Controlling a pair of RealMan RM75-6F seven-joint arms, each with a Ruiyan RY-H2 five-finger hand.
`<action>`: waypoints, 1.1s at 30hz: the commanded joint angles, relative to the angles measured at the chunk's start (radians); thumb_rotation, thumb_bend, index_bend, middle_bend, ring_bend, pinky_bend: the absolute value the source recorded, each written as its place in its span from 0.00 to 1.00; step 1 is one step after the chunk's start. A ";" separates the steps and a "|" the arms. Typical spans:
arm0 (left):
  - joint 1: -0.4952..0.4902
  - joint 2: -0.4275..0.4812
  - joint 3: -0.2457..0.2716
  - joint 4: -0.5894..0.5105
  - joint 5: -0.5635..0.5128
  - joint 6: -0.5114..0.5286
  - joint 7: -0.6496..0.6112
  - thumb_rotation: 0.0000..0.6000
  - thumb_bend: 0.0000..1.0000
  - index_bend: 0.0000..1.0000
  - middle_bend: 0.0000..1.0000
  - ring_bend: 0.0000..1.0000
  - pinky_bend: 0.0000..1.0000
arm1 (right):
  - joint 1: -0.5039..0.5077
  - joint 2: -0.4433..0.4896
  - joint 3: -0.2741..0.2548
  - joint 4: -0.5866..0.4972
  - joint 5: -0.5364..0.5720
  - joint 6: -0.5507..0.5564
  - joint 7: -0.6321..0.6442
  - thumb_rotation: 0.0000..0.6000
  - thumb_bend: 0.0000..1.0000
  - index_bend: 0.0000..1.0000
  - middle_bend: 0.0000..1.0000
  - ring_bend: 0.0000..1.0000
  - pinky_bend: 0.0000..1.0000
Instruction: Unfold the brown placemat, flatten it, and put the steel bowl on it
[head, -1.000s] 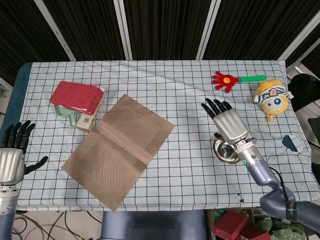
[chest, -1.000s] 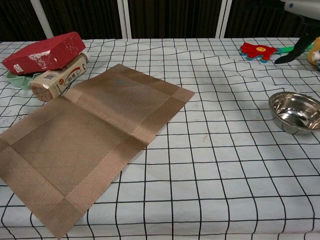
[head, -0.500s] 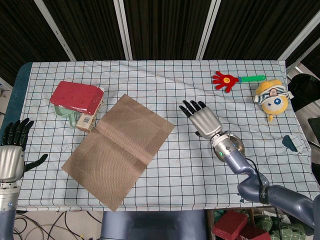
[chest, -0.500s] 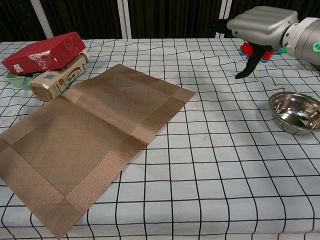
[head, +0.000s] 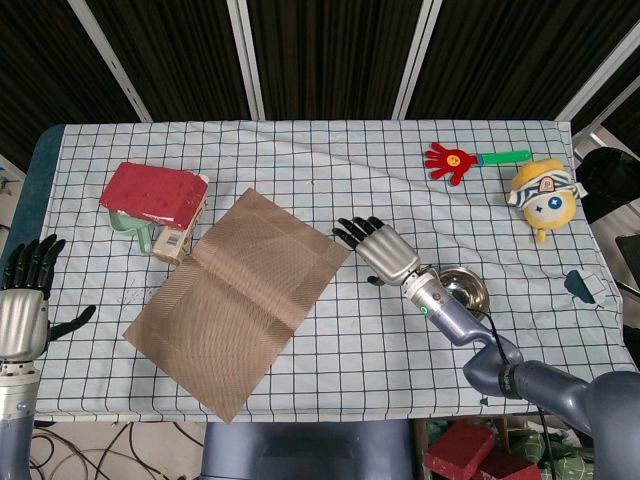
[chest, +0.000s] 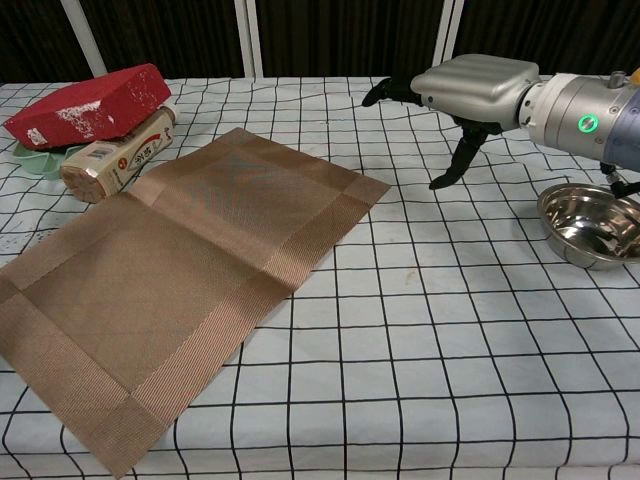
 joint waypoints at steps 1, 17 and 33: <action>0.001 -0.001 -0.003 0.001 -0.001 0.001 0.000 1.00 0.00 0.07 0.04 0.02 0.03 | 0.034 -0.039 -0.062 0.100 -0.099 0.059 0.124 1.00 0.00 0.12 0.07 0.12 0.21; 0.005 -0.008 -0.015 0.002 -0.012 -0.002 0.016 1.00 0.00 0.07 0.04 0.02 0.03 | 0.117 -0.142 -0.175 0.356 -0.202 0.080 0.305 1.00 0.00 0.12 0.07 0.12 0.21; 0.006 -0.001 -0.020 -0.010 -0.020 -0.016 0.002 1.00 0.00 0.07 0.04 0.02 0.03 | 0.153 -0.249 -0.185 0.459 -0.162 0.052 0.354 1.00 0.00 0.12 0.07 0.12 0.21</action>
